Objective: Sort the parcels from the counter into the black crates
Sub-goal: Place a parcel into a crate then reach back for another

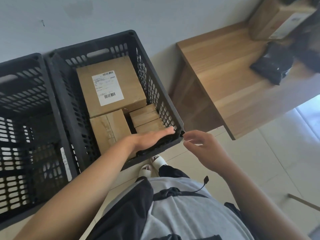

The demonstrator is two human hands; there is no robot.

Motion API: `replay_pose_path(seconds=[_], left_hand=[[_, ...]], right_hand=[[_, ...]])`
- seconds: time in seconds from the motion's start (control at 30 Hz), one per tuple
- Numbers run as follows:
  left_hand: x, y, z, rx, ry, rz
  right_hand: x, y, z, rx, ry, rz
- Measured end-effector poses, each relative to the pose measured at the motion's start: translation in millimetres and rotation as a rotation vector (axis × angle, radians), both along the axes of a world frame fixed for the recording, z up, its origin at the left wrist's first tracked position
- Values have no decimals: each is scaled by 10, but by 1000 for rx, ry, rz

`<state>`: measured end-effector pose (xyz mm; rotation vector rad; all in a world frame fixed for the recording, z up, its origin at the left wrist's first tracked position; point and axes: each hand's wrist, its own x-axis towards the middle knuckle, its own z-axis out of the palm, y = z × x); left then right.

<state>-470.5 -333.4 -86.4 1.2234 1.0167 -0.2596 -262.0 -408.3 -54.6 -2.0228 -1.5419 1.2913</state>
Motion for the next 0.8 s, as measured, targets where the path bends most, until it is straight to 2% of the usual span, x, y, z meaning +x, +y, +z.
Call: replay_pose_path(seconds=[0.13,0.23,0.4,0.63,0.8], left_hand=[[-43,2,47,97,-239,190],[-16,73,138,153,-366,341],[333,150,358,285,-344,559],[1206,-6,606,316,-356,489],[2003,-82,641,357,-311,391]], right_hand=[[25,-65,61,17,-19,-22],[87,-152,101,75,5,-120],[331,-346,199,127,120,-376],[934,-450,335,208,433,-828],[1659,-468,281,282,519,-902]])
